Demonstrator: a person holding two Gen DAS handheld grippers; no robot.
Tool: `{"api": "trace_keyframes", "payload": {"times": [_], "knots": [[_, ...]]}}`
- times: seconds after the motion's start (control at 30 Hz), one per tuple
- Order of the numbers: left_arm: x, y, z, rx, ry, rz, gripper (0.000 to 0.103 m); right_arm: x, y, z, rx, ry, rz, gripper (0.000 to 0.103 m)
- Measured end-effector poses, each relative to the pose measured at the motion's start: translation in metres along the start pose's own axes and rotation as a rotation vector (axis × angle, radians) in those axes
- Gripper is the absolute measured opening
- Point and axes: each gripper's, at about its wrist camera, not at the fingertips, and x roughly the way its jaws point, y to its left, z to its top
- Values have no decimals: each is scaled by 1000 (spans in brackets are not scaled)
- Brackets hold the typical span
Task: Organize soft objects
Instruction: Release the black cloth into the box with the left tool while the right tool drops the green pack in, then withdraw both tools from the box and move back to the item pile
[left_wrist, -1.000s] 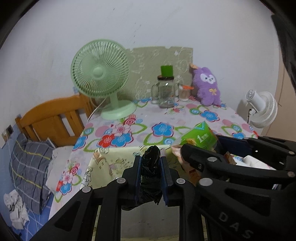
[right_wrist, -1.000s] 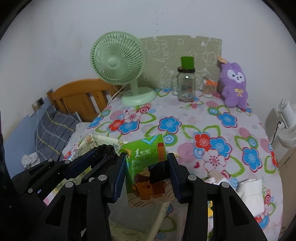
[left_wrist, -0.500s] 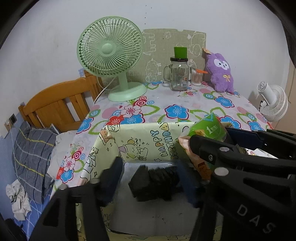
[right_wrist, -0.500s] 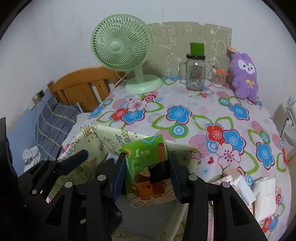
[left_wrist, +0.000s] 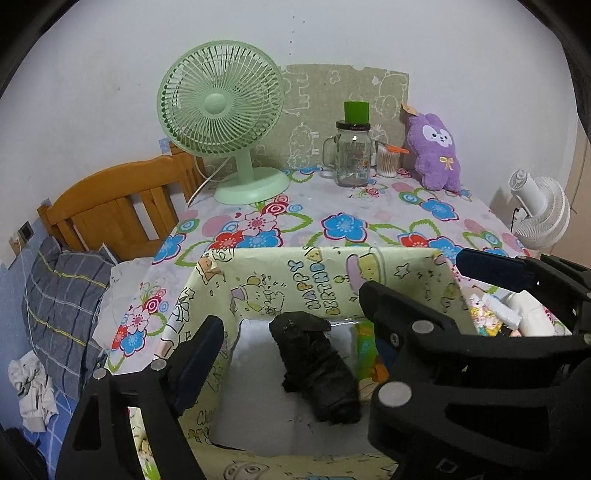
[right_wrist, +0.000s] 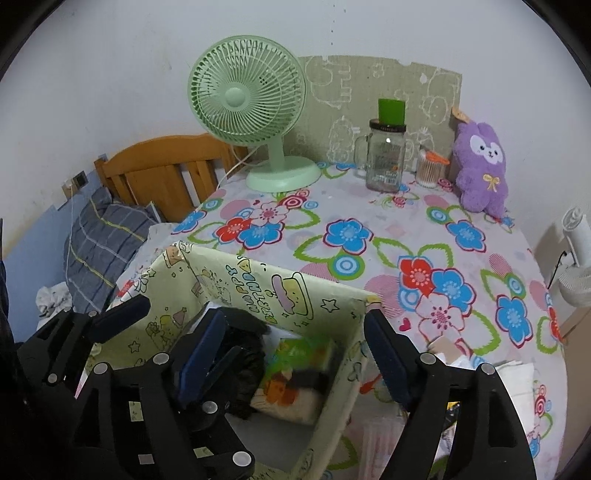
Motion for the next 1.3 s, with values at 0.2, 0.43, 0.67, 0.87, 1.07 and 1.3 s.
{"api": "trace_keyframes", "payload": {"times": [0.2, 0.43, 0.67, 0.87, 1.07, 1.3], "knots": [[-16, -9, 2, -1, -31, -4, 91, -20, -3, -3, -19, -40, -33, 86], [-33, -21, 2, 13, -64, 6, 94, -45, -11, -8, -8, -80, -38, 87], [-51, -38, 1, 35, -98, 5, 96, -68, -20, -14, 9, -123, -60, 93], [-64, -57, -1, 53, -129, -19, 96, -90, -31, -22, 17, -167, -93, 96], [-76, -72, -4, 60, -145, -35, 102, -110, -41, -29, 2, -205, -136, 100], [-88, -92, -10, 82, -183, -57, 103, -129, -54, -39, -6, -241, -172, 103]]}}
